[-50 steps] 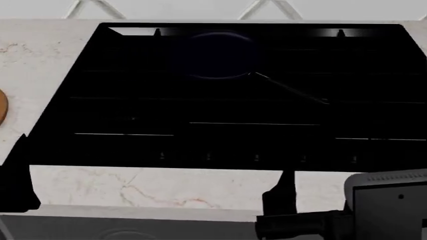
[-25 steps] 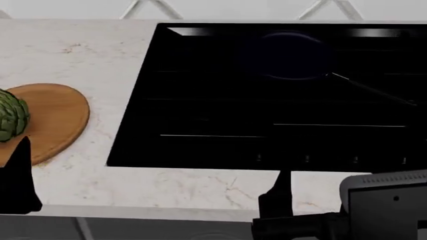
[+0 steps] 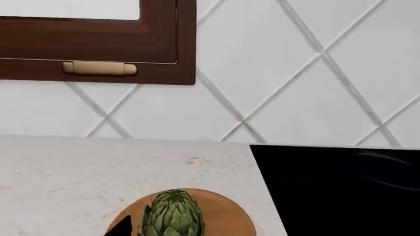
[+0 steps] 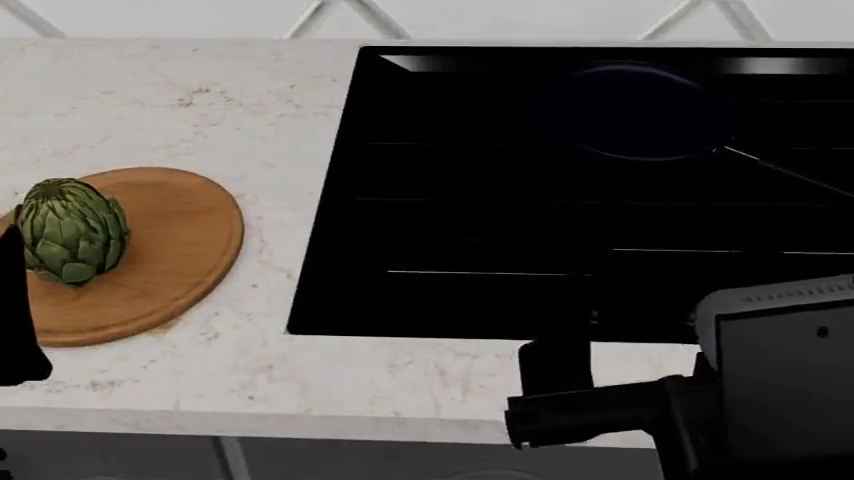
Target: Pick the artichoke from the plate and place it in the pan.
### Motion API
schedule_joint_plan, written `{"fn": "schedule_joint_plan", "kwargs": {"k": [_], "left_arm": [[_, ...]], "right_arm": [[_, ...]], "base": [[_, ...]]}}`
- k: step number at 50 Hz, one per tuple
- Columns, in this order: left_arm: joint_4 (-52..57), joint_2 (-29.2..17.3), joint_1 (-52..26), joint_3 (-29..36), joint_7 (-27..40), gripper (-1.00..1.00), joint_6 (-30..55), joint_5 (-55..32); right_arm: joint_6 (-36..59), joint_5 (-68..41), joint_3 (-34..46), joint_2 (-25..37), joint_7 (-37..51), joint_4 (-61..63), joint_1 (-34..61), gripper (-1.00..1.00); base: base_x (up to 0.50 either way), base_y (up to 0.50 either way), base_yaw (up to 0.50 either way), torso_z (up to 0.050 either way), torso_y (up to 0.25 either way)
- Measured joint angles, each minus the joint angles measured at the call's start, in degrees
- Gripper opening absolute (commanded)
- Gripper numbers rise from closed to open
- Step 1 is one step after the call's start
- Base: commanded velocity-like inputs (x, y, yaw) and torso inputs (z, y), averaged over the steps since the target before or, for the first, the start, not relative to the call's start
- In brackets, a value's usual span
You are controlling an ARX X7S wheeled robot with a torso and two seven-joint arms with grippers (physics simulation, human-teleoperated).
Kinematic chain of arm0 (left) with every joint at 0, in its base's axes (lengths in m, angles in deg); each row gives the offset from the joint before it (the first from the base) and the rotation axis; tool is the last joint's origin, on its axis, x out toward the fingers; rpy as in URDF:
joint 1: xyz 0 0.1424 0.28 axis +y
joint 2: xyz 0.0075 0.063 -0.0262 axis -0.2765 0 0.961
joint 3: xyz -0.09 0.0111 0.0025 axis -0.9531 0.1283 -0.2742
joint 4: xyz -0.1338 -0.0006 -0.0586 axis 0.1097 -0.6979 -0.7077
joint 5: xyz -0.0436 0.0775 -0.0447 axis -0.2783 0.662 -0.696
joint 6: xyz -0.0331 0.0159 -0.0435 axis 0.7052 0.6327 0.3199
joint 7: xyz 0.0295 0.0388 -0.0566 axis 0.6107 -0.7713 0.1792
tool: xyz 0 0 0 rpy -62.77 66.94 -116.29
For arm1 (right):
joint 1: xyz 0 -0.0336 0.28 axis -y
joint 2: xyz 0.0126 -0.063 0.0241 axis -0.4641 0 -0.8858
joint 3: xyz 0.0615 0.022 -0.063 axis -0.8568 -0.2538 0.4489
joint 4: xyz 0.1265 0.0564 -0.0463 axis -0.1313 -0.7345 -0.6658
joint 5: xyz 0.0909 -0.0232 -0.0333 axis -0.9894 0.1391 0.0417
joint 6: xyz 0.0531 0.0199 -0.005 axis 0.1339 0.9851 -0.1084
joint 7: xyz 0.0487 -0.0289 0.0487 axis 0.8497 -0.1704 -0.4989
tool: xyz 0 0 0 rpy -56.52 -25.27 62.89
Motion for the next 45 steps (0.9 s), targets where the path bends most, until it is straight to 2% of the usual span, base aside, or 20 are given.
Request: {"fn": "schedule_joint_plan", "kwargs": {"k": [8, 17, 34, 45], "left_arm": [[0.86, -1.02, -3.25, -1.84, 1.53, 1.0, 2.43, -2.86], [0.94, -1.29, -5.16, -2.04, 2.61, 1.0, 3.71, -4.47], [0.71, -1.18, -3.07, -1.24, 3.05, 1.0, 2.74, -4.22], [-1.38, 0.23, 2.87, 1.45, 1.85, 1.0, -0.05, -1.63]], "right_arm": [[4.34, -15.84, -3.23, 3.22, 9.55, -0.47, 8.06, 1.0], [5.46, -24.06, -3.64, 5.68, 14.95, -1.29, 12.61, 1.0], [3.61, -27.6, -2.62, 8.41, 18.64, -1.35, 13.54, 1.0], [1.27, -26.84, -1.35, 9.11, 18.59, -1.25, 12.72, 1.0]], "base": [[0.34, 0.0, 0.0, 0.0, 0.0], [0.35, 0.0, 0.0, 0.0, 0.0], [0.08, 0.0, 0.0, 0.0, 0.0], [0.0, 0.0, 0.0, 0.0, 0.0]]}}
